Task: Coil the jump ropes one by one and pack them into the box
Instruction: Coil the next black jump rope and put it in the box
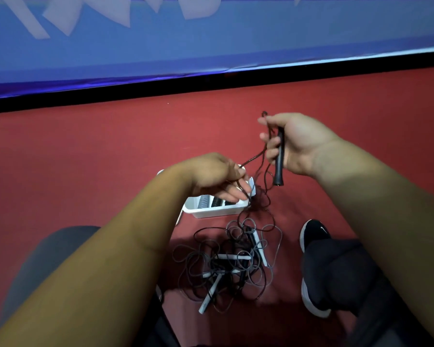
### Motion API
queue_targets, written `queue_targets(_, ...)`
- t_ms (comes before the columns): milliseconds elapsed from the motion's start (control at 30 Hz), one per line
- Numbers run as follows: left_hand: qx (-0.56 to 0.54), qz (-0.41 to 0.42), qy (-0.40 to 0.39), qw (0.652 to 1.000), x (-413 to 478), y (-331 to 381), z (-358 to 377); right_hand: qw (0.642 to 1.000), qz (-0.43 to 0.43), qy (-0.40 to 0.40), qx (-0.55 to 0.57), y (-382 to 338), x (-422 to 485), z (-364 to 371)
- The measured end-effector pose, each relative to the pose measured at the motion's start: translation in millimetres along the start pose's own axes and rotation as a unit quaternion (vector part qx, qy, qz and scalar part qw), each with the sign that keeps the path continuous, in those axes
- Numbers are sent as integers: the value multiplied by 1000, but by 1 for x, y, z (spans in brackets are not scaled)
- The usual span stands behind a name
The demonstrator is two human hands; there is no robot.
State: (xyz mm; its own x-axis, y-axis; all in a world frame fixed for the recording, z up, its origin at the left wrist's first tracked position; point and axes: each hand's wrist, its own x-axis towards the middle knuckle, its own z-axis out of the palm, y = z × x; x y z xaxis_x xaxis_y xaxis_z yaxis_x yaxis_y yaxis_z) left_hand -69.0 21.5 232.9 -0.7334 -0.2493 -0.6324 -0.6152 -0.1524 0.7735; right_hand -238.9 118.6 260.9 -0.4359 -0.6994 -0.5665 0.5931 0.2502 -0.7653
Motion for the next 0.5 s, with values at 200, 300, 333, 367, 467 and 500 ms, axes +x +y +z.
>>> queue_targets(200,-264,45,63,961,-7,21,-11,977,137,60,-150,21,2,-2)
queue_targets(300,-368,64,81,924,-6,23,-15,973,153,-26,-169,27,-7,11)
queue_targets(333,-396,74,89,911,-5,23,-16,970,147,-57,-185,28,-9,14)
queue_targets(367,-418,86,99,899,-4,22,-19,965,143,-81,-206,28,-11,16)
queue_targets(467,-468,127,148,862,2,19,-32,945,143,-126,-264,30,-13,19)
queue_targets(500,-476,138,169,852,4,17,-39,942,141,-132,-276,31,-14,20)
